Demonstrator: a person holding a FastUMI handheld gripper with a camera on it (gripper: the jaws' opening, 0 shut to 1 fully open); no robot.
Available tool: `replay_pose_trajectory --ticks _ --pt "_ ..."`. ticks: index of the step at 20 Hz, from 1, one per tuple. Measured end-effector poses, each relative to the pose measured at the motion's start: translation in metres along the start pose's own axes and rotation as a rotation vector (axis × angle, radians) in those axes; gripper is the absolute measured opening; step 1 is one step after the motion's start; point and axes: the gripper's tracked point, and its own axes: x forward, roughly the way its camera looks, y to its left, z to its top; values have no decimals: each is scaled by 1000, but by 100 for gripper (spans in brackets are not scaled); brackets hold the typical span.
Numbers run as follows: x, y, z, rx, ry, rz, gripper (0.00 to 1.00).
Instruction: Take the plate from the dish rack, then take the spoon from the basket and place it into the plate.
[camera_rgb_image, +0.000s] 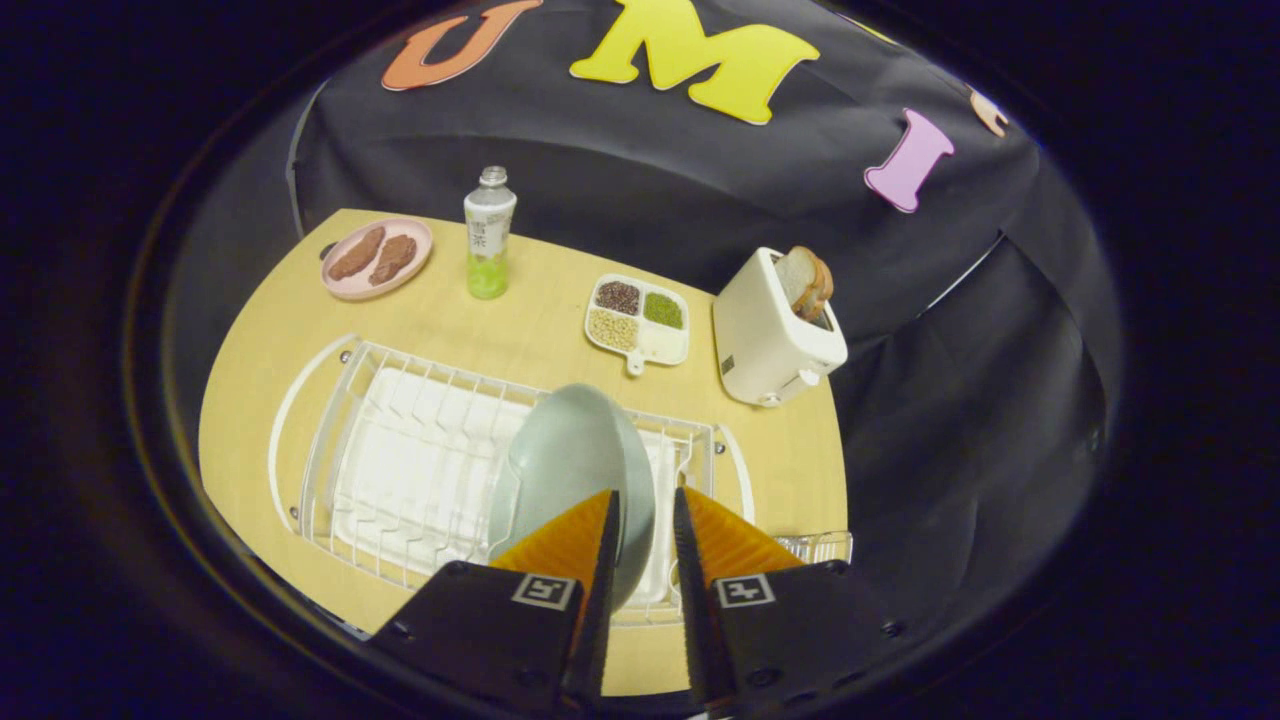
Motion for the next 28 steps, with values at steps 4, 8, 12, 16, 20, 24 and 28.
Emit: replay_pose_trajectory --ticks 4,8,12,16,20,24,28 --pt "0 -4 -2 -76 68 -64 18" --pt "-1 -5 -3 -128 111 -105 18" --pt "1 -6 -9 -149 140 -173 19" --pt "-9 3 -8 -123 118 -247 11" --pt "-24 19 -4 -95 64 -304 11" --pt "-35 25 -2 -43 26 -365 11" --pt "-39 27 -4 -20 -4 -391 11"
